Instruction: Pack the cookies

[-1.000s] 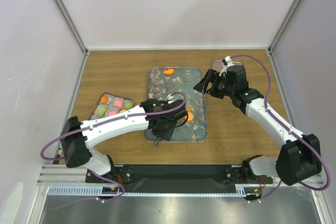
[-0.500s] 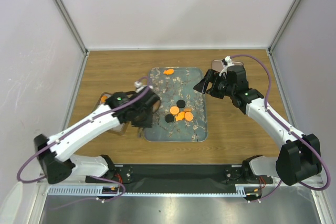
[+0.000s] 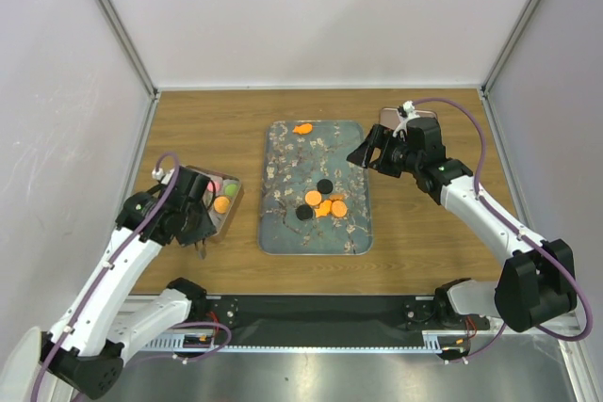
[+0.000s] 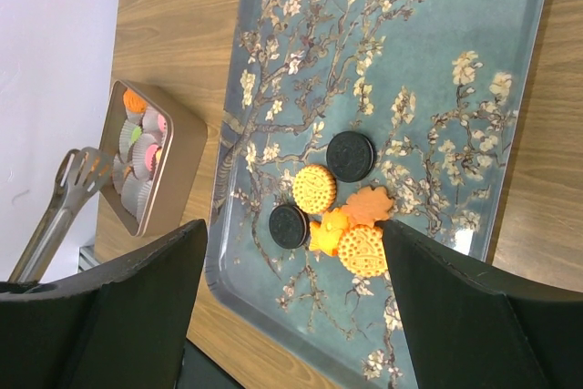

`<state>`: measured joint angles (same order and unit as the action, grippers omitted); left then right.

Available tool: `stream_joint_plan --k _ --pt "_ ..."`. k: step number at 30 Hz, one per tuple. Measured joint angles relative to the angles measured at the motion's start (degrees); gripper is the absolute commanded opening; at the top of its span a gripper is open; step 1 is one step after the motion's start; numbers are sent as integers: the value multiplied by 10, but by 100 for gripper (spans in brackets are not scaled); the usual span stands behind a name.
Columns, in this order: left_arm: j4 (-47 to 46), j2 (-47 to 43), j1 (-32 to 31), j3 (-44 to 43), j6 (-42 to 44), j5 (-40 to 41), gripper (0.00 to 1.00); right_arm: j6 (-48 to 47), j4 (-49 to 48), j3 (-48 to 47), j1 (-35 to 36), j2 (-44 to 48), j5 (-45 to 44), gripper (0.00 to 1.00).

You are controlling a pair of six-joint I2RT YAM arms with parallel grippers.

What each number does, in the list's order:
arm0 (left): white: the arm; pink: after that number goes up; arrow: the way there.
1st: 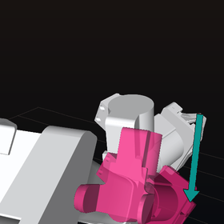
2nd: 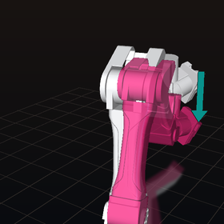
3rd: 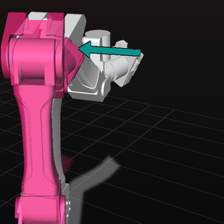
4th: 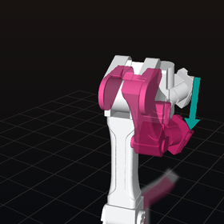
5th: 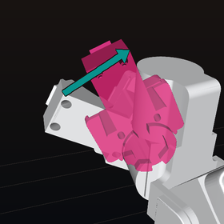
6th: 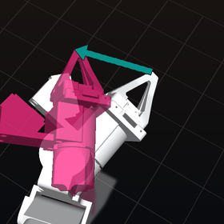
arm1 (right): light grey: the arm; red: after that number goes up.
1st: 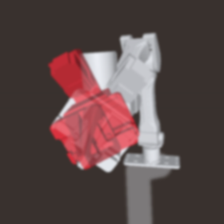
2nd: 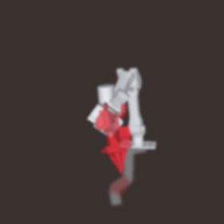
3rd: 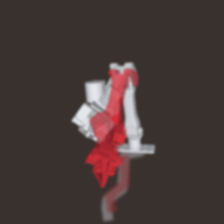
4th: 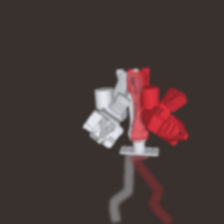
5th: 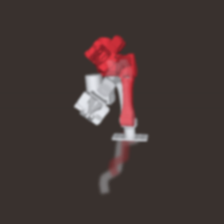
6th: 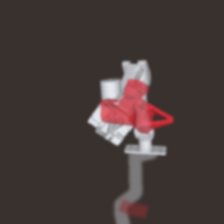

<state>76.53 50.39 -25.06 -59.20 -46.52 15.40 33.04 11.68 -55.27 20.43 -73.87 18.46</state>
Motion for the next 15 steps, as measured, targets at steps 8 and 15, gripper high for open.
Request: stream_joint_plan --k 8,15 --pt "9 -11 70 14 19 0 36 0 0 0 0 -1 0 85" --pt "9 -23 101 36 35 -9 36 4 0 0 0 -1 1 85"
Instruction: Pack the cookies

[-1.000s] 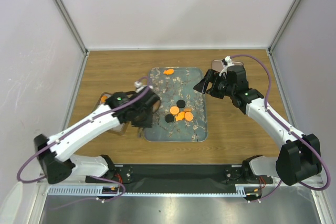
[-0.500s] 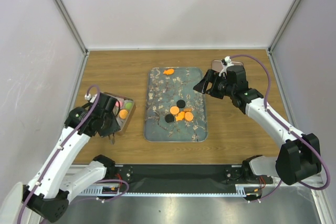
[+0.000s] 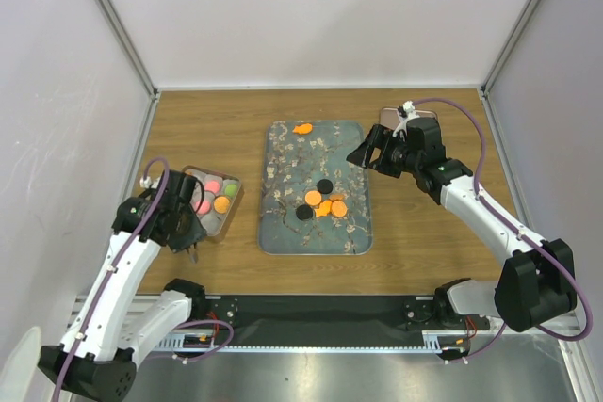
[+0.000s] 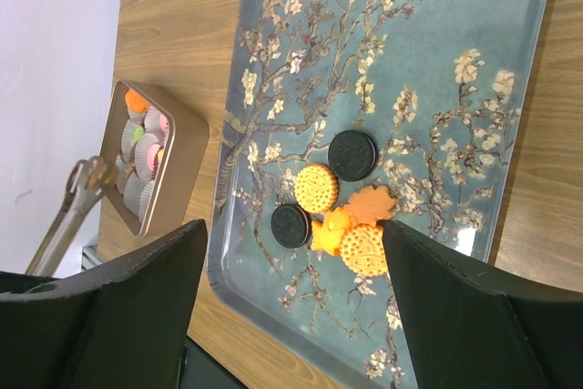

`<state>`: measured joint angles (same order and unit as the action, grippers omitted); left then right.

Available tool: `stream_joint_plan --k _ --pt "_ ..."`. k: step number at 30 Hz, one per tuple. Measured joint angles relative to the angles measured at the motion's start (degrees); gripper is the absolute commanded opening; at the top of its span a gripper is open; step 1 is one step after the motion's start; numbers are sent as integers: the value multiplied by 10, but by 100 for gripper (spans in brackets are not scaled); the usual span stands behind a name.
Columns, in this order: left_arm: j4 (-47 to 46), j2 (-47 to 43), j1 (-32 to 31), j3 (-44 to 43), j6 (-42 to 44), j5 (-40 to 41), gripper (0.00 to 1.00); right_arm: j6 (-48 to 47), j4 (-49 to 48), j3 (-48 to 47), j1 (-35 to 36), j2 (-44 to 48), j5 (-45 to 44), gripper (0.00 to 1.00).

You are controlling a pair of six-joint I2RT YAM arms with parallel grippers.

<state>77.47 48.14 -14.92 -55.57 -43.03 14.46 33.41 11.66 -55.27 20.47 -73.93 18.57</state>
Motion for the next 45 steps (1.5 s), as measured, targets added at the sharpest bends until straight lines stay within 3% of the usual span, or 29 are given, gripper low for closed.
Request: stream_joint_plan --k 27,45 --pt "2 -43 2 52 -1 -38 37 1 0 0 0 0 3 85" --pt "2 -43 2 52 -4 -39 44 3 0 0 0 0 4 85"
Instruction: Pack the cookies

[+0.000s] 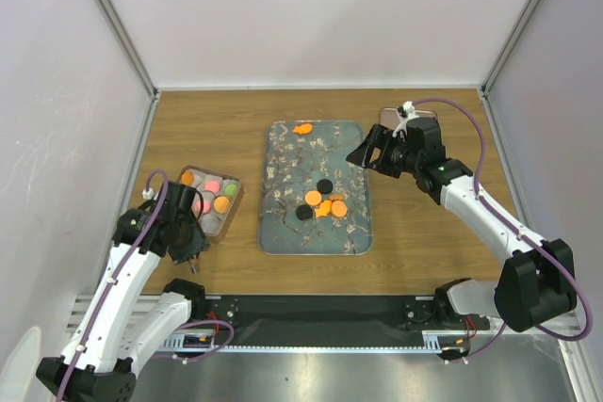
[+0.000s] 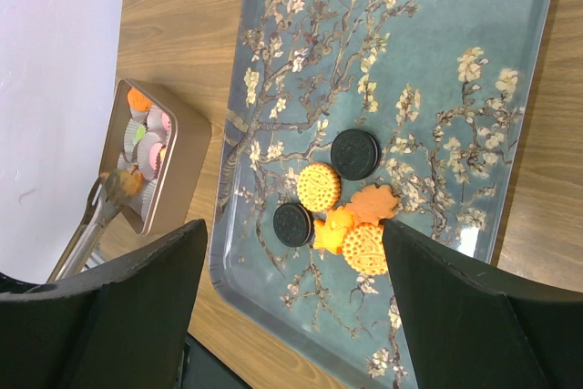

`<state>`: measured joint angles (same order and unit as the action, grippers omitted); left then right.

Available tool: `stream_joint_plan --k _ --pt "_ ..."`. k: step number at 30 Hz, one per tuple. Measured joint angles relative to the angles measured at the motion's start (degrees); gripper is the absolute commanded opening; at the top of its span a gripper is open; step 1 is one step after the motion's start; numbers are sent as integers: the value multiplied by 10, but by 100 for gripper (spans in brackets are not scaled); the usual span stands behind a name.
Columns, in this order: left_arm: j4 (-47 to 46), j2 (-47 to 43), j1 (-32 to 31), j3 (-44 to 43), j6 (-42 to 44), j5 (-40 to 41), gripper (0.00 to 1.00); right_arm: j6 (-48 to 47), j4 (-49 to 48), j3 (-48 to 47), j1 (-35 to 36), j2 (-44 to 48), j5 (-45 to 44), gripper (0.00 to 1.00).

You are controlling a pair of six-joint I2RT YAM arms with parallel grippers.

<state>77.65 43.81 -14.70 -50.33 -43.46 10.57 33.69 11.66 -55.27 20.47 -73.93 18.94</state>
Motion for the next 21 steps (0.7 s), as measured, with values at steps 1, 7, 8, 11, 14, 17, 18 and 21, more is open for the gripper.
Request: stream_joint_plan --k 1,7,8,11,14,17,18,21 --pt "0 0 0 0 0 0 45 0 0 0 0 0 0 85" --pt "0 0 0 0 0 1 45 0 0 0 0 0 0 85" --pt "0 0 0 0 0 1 45 0 0 0 0 0 0 85" --pt "0 0 0 0 0 2 45 0 0 0 0 0 0 85" --pt "0 1 0 -1 0 2 45 0 0 0 0 0 0 85" --pt "0 2 0 -4 0 3 45 0 0 0 0 0 0 85" --pt "0 4 0 -7 0 3 45 0 0 0 0 0 0 85" --pt "0 9 0 -19 1 5 45 2 0 0 0 0 0 85"
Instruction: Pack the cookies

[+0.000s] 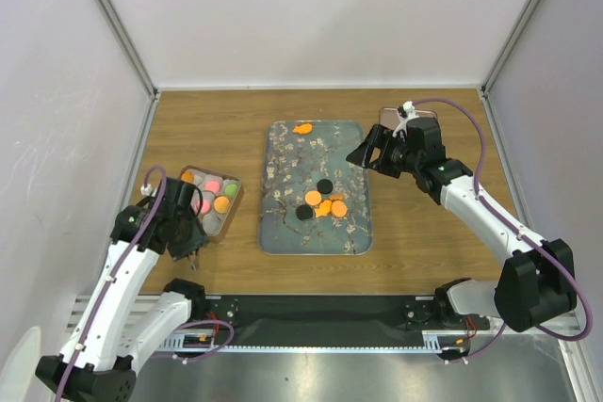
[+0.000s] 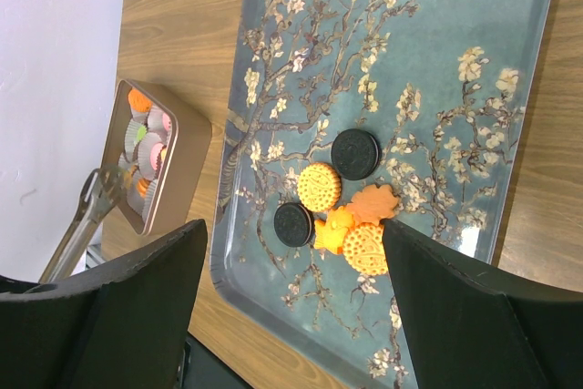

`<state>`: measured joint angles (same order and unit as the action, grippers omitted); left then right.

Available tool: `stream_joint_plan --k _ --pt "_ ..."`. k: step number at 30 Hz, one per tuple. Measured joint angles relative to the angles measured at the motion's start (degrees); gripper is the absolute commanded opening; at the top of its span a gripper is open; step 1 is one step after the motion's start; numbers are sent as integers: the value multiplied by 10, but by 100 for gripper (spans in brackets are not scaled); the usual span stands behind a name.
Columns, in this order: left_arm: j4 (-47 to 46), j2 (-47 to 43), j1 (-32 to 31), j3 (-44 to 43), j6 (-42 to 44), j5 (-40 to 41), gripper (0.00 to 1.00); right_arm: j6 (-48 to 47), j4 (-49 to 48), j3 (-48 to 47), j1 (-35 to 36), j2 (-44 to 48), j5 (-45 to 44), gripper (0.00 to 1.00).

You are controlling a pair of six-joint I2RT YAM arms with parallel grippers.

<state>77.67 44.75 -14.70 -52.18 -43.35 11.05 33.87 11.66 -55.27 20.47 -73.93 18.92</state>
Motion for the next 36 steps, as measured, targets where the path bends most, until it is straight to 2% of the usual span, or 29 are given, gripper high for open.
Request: stream_joint_plan --k 16,28,36 --pt "0 23 0 -20 16 17 44 0 0 0 0 0 0 85" --pt "-1 77 0 -92 46 27 44 0 0 0 0 0 0 85" --pt "-68 144 -4 -138 70 23 44 0 0 0 0 0 -7 85"
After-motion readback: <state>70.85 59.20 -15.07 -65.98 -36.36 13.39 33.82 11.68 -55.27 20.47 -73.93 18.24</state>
